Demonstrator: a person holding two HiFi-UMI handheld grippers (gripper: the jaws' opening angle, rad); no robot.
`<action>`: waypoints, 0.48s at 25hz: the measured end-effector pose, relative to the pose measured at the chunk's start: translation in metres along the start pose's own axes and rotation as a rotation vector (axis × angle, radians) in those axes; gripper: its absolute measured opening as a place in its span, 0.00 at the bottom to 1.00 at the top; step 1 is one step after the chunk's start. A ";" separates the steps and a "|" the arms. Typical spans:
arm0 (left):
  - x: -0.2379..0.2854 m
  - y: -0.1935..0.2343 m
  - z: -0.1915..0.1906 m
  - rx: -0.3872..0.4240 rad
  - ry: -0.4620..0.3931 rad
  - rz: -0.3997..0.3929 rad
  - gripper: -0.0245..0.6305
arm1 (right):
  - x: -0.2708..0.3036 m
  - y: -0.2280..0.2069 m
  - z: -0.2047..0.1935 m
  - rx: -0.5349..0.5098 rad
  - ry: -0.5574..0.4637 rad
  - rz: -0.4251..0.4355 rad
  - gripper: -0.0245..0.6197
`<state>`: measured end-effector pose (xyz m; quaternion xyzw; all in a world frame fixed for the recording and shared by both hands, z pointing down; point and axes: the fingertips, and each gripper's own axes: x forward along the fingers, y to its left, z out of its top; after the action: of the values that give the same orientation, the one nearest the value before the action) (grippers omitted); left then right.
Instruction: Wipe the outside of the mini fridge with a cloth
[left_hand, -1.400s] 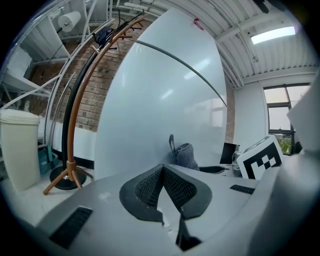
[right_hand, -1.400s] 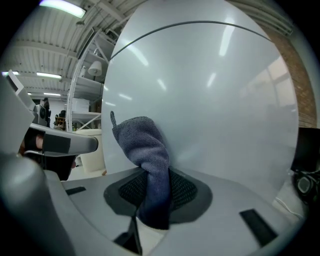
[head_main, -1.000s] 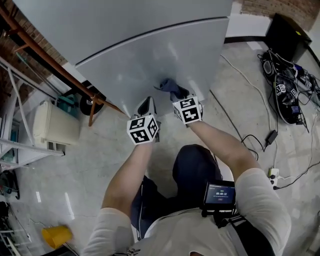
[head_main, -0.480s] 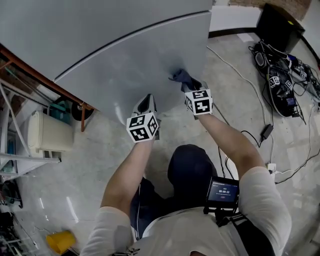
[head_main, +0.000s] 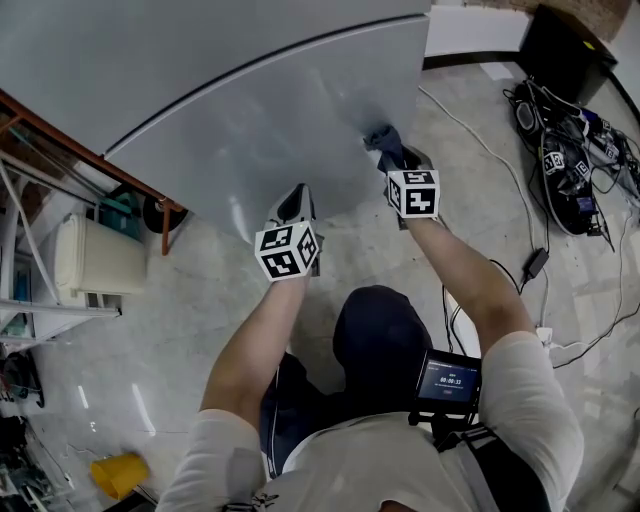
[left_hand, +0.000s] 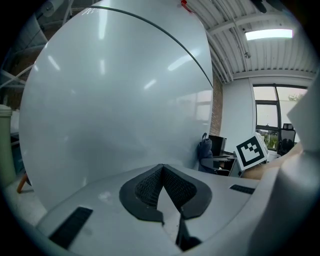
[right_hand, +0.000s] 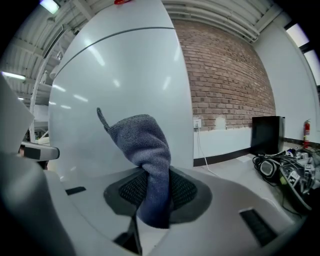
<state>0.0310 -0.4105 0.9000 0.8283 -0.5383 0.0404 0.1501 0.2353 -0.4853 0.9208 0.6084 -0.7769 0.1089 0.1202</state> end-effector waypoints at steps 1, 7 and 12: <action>-0.003 0.003 0.000 -0.001 -0.001 0.005 0.04 | 0.000 0.003 -0.002 0.001 0.004 0.003 0.21; -0.023 0.022 -0.001 -0.008 -0.010 0.031 0.04 | -0.006 0.042 -0.016 -0.025 0.031 0.053 0.21; -0.043 0.040 -0.005 -0.024 -0.022 0.053 0.04 | -0.013 0.106 -0.025 -0.092 0.042 0.160 0.21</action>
<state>-0.0224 -0.3859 0.9036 0.8122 -0.5623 0.0290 0.1529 0.1371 -0.4400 0.9381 0.5359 -0.8243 0.0952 0.1554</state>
